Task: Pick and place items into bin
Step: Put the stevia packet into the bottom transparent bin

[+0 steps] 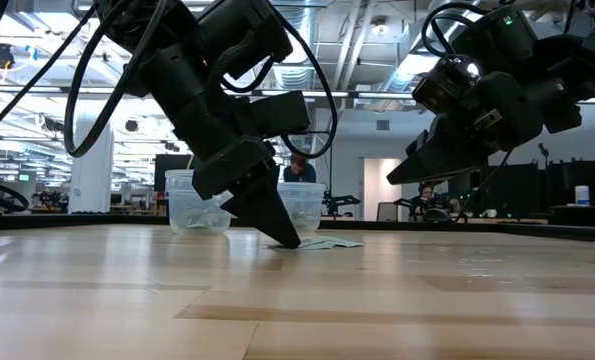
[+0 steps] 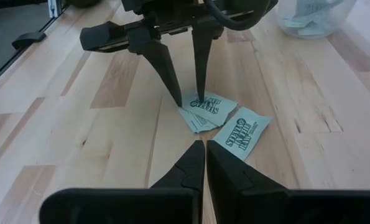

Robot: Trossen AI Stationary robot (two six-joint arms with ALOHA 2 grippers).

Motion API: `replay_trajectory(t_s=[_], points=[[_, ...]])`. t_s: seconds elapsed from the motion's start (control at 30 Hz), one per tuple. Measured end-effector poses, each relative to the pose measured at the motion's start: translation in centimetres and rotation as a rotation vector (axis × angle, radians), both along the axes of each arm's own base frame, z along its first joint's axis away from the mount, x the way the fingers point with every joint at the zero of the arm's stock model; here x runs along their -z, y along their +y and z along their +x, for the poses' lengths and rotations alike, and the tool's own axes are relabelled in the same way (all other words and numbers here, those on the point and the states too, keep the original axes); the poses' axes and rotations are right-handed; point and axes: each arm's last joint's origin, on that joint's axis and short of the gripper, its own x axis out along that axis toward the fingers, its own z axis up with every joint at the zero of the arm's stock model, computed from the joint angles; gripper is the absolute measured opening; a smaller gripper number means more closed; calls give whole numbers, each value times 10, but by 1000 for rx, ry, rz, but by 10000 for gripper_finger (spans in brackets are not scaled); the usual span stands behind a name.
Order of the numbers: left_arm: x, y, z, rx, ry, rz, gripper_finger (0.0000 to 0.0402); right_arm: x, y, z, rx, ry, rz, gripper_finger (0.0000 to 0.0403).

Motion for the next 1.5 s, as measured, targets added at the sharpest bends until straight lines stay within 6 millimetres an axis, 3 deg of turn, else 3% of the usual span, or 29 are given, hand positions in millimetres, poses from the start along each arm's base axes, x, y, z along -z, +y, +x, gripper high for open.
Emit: replay_trajectory(t_s=[0.23, 0.53, 0.83, 1.5], points=[[0, 0, 0, 4, 0, 3, 68, 0, 0, 0, 0, 2, 0, 10], [0, 0, 0, 17, 1, 14, 4, 0, 0, 0, 0, 2, 0, 10], [-7, -4, -3, 14, -9, 75, 1, 0, 0, 0, 0, 2, 0, 10], [-51, -6, -20, -64, -61, 237, 0, 0, 0, 0, 1, 2, 0, 10]])
